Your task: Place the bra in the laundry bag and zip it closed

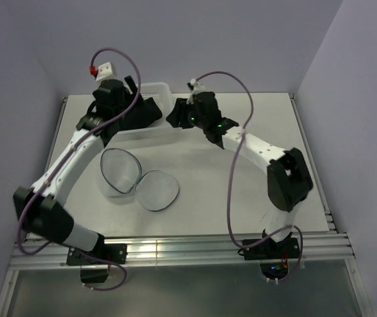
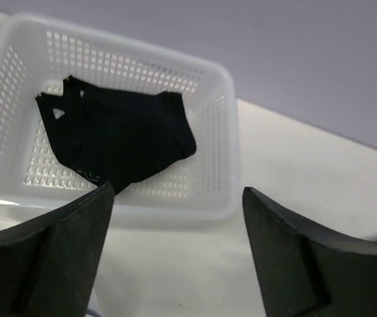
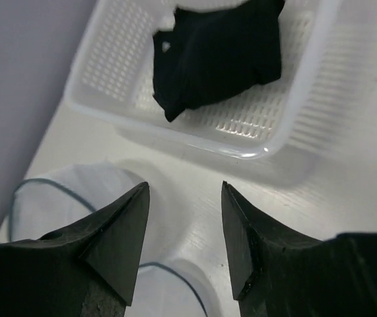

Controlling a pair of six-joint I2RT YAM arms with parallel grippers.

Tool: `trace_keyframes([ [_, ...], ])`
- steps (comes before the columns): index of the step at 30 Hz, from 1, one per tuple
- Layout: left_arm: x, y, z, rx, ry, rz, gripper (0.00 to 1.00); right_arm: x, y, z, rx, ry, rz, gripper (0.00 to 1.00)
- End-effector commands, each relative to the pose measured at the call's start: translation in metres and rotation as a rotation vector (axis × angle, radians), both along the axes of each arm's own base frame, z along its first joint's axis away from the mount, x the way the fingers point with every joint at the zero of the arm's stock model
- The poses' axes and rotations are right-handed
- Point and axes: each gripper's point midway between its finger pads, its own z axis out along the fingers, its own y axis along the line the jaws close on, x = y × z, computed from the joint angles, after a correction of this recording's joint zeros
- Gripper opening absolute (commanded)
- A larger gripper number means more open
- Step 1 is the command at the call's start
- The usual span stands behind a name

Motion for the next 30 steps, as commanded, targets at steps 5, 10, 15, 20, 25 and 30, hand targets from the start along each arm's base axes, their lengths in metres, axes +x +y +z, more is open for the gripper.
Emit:
trace_keyframes([
  [5, 0.092, -0.008, -0.066, 0.14, 0.191, 0.061, 0.93, -0.023, -0.068, 0.096, 0.165, -0.234, -0.117, 0.58],
  [10, 0.13, -0.005, -0.124, 0.21, 0.291, 0.102, 0.95, -0.04, -0.095, 0.119, 0.179, -0.291, -0.132, 0.61],
  [15, 0.138, -0.01, -0.161, 0.252, 0.361, 0.068, 0.97, -0.051, -0.099, 0.119, 0.181, -0.302, -0.105, 0.64],
  [20, 0.142, -0.008, -0.2, 0.297, 0.426, 0.057, 0.99, -0.056, -0.093, 0.116, 0.202, -0.292, -0.059, 0.65],
  [25, 0.158, -0.007, -0.216, 0.273, 0.405, 0.045, 0.99, -0.065, -0.086, 0.116, 0.229, -0.293, 0.002, 0.66],
  [30, 0.174, 0.004, -0.227, 0.266, 0.393, 0.055, 0.99, -0.073, -0.081, 0.11, 0.231, -0.28, 0.046, 0.66],
])
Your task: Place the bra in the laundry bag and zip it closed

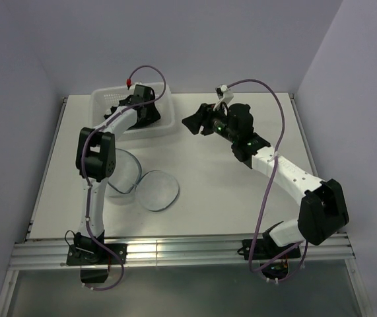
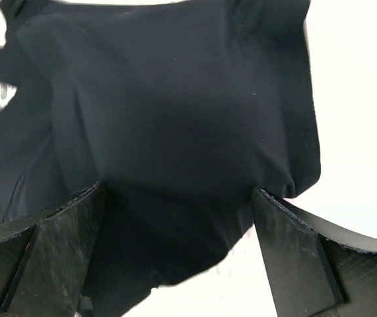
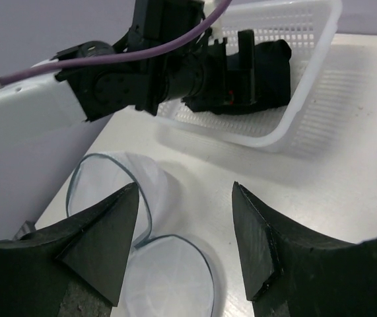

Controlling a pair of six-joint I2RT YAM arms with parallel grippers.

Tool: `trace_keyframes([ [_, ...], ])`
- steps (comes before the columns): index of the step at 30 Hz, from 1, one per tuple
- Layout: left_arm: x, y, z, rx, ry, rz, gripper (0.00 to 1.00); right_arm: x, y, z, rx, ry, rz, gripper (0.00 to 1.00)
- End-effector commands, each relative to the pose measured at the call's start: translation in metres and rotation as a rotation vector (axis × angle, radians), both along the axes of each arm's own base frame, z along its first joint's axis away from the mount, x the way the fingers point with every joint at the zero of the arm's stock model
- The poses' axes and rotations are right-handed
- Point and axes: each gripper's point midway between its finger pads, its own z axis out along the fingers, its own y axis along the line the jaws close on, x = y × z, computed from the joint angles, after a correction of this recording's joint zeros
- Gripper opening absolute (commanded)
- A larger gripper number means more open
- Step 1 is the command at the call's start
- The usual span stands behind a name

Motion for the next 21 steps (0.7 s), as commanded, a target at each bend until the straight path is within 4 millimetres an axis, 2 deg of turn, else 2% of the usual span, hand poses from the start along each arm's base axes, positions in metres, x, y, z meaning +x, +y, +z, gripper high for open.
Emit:
trace_keyframes([
  [1, 0.029, 0.006, 0.021, -0.017, -0.102, -0.009, 0.98, -0.01, 0.002, 0.02, 0.038, -0.061, 0.048, 0.66],
  [2, 0.03, 0.006, 0.021, -0.02, -0.108, -0.013, 0.96, -0.01, 0.003, 0.019, 0.037, -0.059, 0.051, 0.66],
  [4, 0.031, 0.004, 0.021, -0.023, -0.126, -0.024, 0.84, -0.012, 0.005, 0.019, 0.043, -0.055, 0.062, 0.66],
  [5, 0.035, 0.003, 0.029, -0.028, -0.155, -0.033, 0.77, -0.012, 0.007, 0.018, 0.044, -0.052, 0.071, 0.66],
  [6, 0.035, 0.004, 0.028, -0.026, -0.158, -0.035, 0.59, -0.013, 0.008, 0.017, 0.041, -0.049, 0.075, 0.66],
  [8, 0.037, 0.003, 0.036, -0.03, -0.182, -0.043, 0.39, -0.013, 0.009, 0.016, 0.036, -0.05, 0.076, 0.66],
  [9, 0.036, 0.002, 0.037, -0.029, -0.184, -0.047, 0.2, -0.013, 0.009, 0.015, 0.034, -0.046, 0.076, 0.66],
  [11, 0.035, 0.005, 0.049, -0.023, -0.205, -0.038, 0.01, -0.013, 0.009, 0.017, 0.035, -0.051, 0.074, 0.66],
  [13, 0.033, 0.005, 0.055, -0.028, -0.221, -0.036, 0.0, -0.013, 0.011, 0.018, 0.037, -0.051, 0.079, 0.66],
  [14, 0.031, 0.006, 0.072, -0.038, -0.251, -0.034, 0.0, -0.013, 0.011, 0.018, 0.037, -0.052, 0.079, 0.66],
  [16, 0.027, 0.007, 0.086, -0.05, -0.286, -0.028, 0.0, -0.012, 0.015, 0.015, 0.035, -0.043, 0.086, 0.66],
  [18, 0.022, 0.007, 0.12, -0.07, -0.348, -0.033, 0.0, -0.01, 0.016, 0.015, 0.037, -0.042, 0.085, 0.66],
  [19, 0.017, 0.008, 0.143, -0.082, -0.387, -0.033, 0.0, -0.01, 0.017, 0.013, 0.038, -0.037, 0.087, 0.66],
  [21, 0.012, 0.007, 0.167, -0.101, -0.431, -0.044, 0.0, -0.01, 0.018, 0.013, 0.048, -0.031, 0.091, 0.66],
])
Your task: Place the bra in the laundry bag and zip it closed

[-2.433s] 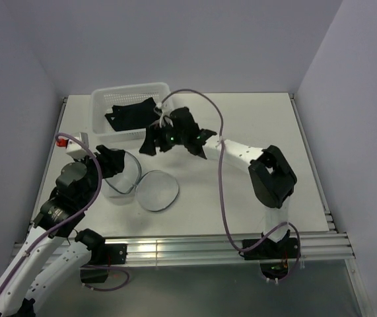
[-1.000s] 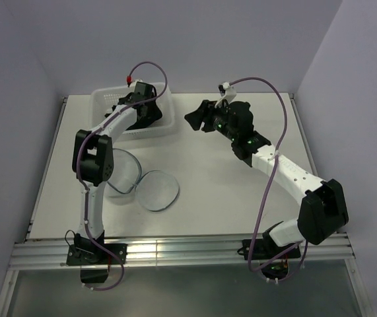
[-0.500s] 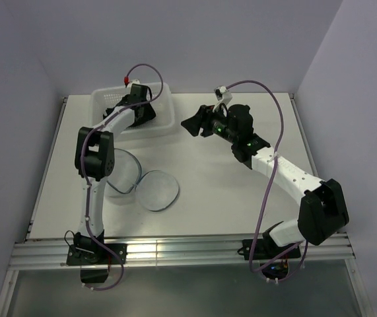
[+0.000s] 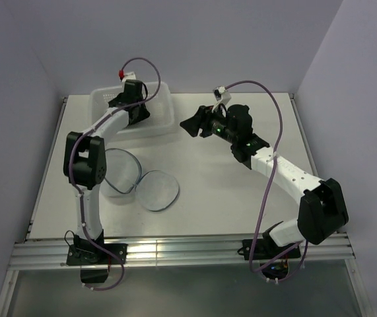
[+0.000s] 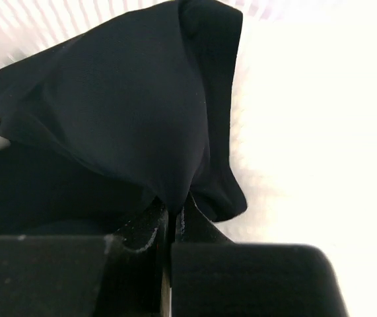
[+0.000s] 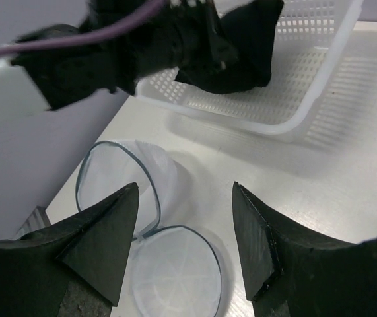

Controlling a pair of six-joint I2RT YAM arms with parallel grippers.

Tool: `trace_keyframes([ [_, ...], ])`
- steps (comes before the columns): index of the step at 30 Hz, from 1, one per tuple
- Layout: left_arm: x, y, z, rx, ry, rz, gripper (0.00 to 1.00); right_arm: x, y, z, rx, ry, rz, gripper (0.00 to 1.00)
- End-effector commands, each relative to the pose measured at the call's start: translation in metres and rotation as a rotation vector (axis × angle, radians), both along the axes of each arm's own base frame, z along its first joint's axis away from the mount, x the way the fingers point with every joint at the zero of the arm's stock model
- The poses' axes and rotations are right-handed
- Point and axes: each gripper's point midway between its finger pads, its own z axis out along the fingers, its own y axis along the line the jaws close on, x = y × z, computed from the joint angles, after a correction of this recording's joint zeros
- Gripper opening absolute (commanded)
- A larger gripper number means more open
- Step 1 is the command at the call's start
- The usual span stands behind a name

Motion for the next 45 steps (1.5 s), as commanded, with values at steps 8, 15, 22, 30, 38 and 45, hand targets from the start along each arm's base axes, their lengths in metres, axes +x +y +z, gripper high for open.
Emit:
trace_keyframes([
  [8, -0.029, -0.03, 0.212, -0.205, -0.408, -0.116, 0.0, -0.004, 0.006, 0.028, 0.065, -0.051, 0.014, 0.69],
  [15, -0.101, -0.134, 0.29, -0.32, -0.517, -0.414, 0.0, -0.02, -0.029, 0.061, 0.059, -0.125, -0.107, 0.76],
  [22, -0.201, -0.238, 0.341, -0.56, -0.522, -0.747, 0.0, -0.066, -0.105, 0.091, 0.044, -0.196, -0.349, 0.85],
  [30, -0.228, -0.306, 0.286, -0.645, -0.35, -0.85, 0.0, -0.114, -0.176, 0.071, -0.013, -0.179, -0.562, 0.81],
  [38, -0.186, -0.371, 0.157, -0.574, -0.174, -0.836, 0.0, -0.122, -0.182, -0.007, -0.073, -0.049, -0.574, 0.72],
  [45, -0.144, -0.365, 0.094, -0.477, -0.098, -0.713, 0.97, -0.112, -0.165, -0.092, -0.176, 0.146, -0.534, 0.73],
])
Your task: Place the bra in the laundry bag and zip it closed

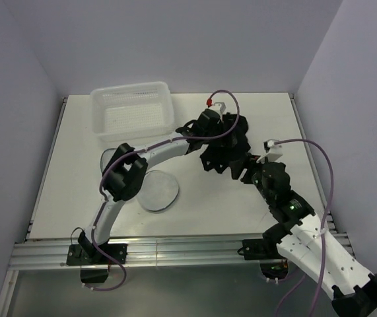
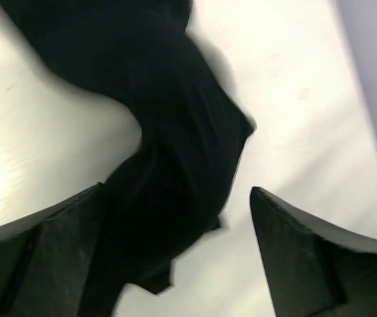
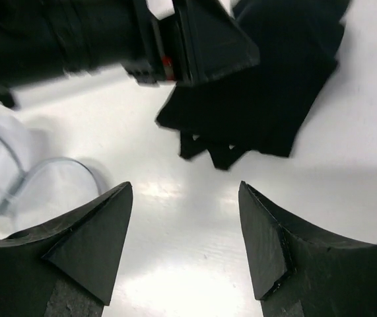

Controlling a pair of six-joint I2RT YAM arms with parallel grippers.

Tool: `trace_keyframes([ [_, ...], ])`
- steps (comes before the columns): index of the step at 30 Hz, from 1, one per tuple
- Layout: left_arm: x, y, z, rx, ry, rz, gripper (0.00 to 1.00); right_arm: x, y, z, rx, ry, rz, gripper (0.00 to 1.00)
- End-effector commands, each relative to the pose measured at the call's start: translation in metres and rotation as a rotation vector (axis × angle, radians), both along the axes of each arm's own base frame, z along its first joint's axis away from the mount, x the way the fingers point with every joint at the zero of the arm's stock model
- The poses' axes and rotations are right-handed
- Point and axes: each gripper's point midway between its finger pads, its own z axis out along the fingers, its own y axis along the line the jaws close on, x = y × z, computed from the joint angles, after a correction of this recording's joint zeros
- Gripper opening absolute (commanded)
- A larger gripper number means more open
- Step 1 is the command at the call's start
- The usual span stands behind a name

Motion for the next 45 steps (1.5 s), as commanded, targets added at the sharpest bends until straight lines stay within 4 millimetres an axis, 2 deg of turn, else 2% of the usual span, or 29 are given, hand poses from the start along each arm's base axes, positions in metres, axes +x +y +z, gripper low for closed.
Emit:
trace_keyframes([
  [1, 0.035, 0.009, 0.085, -0.101, -0.137, 0.081, 0.99, 0.005, 0.01, -0.024, 0.005, 0.068, 0.012, 0.73],
  [3, 0.042, 0.02, 0.104, -0.099, -0.173, 0.102, 0.99, 0.01, 0.017, -0.041, -0.008, 0.128, 0.027, 0.72],
  [4, 0.041, 0.032, 0.132, -0.12, -0.217, 0.117, 0.99, 0.012, 0.02, -0.05, -0.02, 0.151, 0.036, 0.71],
  [5, 0.039, 0.04, 0.147, -0.127, -0.246, 0.129, 0.99, 0.014, 0.023, -0.055, -0.026, 0.167, 0.045, 0.7],
  [6, 0.035, 0.05, 0.163, -0.129, -0.28, 0.138, 0.99, 0.018, 0.026, -0.07, -0.057, 0.22, 0.053, 0.7],
  [7, 0.025, 0.07, 0.191, -0.157, -0.329, 0.174, 0.99, 0.023, 0.031, -0.07, -0.063, 0.227, 0.063, 0.69],
  [9, 0.011, 0.092, 0.214, -0.183, -0.379, 0.206, 0.99, 0.03, 0.045, -0.079, -0.097, 0.27, 0.103, 0.65],
  [10, -0.006, 0.115, 0.219, -0.182, -0.385, 0.229, 0.99, 0.033, 0.049, -0.083, -0.114, 0.282, 0.111, 0.64],
  [11, -0.013, 0.124, 0.229, -0.214, -0.406, 0.251, 0.99, 0.032, 0.053, -0.088, -0.134, 0.305, 0.118, 0.63],
  [12, -0.022, 0.135, 0.23, -0.233, -0.394, 0.273, 0.99, 0.033, 0.06, -0.095, -0.163, 0.332, 0.126, 0.63],
  [13, -0.043, 0.152, 0.226, -0.261, -0.392, 0.273, 0.98, 0.032, 0.062, -0.101, -0.176, 0.35, 0.119, 0.64],
  [15, -0.067, 0.161, 0.215, -0.305, -0.358, 0.271, 0.98, 0.032, 0.064, -0.116, -0.213, 0.397, 0.103, 0.7],
  [16, -0.083, 0.174, 0.199, -0.302, -0.337, 0.278, 0.97, 0.036, 0.057, -0.12, -0.247, 0.395, 0.059, 0.76],
  [17, -0.089, 0.179, 0.195, -0.316, -0.326, 0.294, 0.97, 0.039, 0.056, -0.129, -0.275, 0.407, 0.044, 0.77],
  [20, -0.116, 0.192, 0.175, -0.293, -0.29, 0.283, 0.96, 0.052, 0.068, -0.124, -0.349, 0.396, 0.061, 0.8],
  [22, -0.128, 0.208, 0.176, -0.297, -0.298, 0.298, 0.96, 0.05, 0.081, -0.128, -0.43, 0.406, 0.114, 0.82],
  [23, -0.132, 0.214, 0.178, -0.297, -0.304, 0.306, 0.96, 0.05, 0.074, -0.142, -0.52, 0.442, 0.091, 0.82],
  [24, -0.137, 0.22, 0.18, -0.3, -0.31, 0.31, 0.95, 0.057, 0.081, -0.136, -0.545, 0.431, 0.092, 0.82],
  [26, -0.148, 0.237, 0.183, -0.284, -0.319, 0.322, 0.94, 0.058, 0.079, -0.146, -0.659, 0.45, 0.079, 0.83],
  [27, -0.154, 0.246, 0.192, -0.299, -0.335, 0.332, 0.94, 0.064, 0.084, -0.14, -0.666, 0.437, 0.081, 0.83],
  [29, -0.159, 0.257, 0.19, -0.28, -0.329, 0.347, 0.94, 0.064, 0.086, -0.15, -0.699, 0.464, 0.102, 0.83],
  [30, -0.164, 0.262, 0.195, -0.293, -0.339, 0.348, 0.94, 0.068, 0.088, -0.147, -0.706, 0.467, 0.102, 0.82],
  [36, -0.173, 0.28, 0.198, -0.274, -0.354, 0.369, 0.93, 0.073, 0.075, -0.158, -0.805, 0.498, 0.029, 0.76],
  [39, -0.174, 0.284, 0.201, -0.262, -0.367, 0.371, 0.93, 0.075, 0.077, -0.168, -0.813, 0.523, 0.026, 0.69],
  [41, -0.173, 0.286, 0.202, -0.25, -0.375, 0.375, 0.92, 0.076, 0.079, -0.174, -0.813, 0.532, 0.029, 0.59],
  [42, -0.174, 0.287, 0.203, -0.248, -0.377, 0.376, 0.92, 0.077, 0.078, -0.175, -0.815, 0.528, 0.021, 0.48],
  [43, -0.173, 0.288, 0.202, -0.245, -0.379, 0.38, 0.92, 0.078, 0.076, -0.174, -0.815, 0.523, 0.005, 0.19],
  [45, -0.173, 0.288, 0.203, -0.25, -0.384, 0.38, 0.92, 0.08, 0.075, -0.165, -0.814, 0.495, -0.013, 0.04],
])
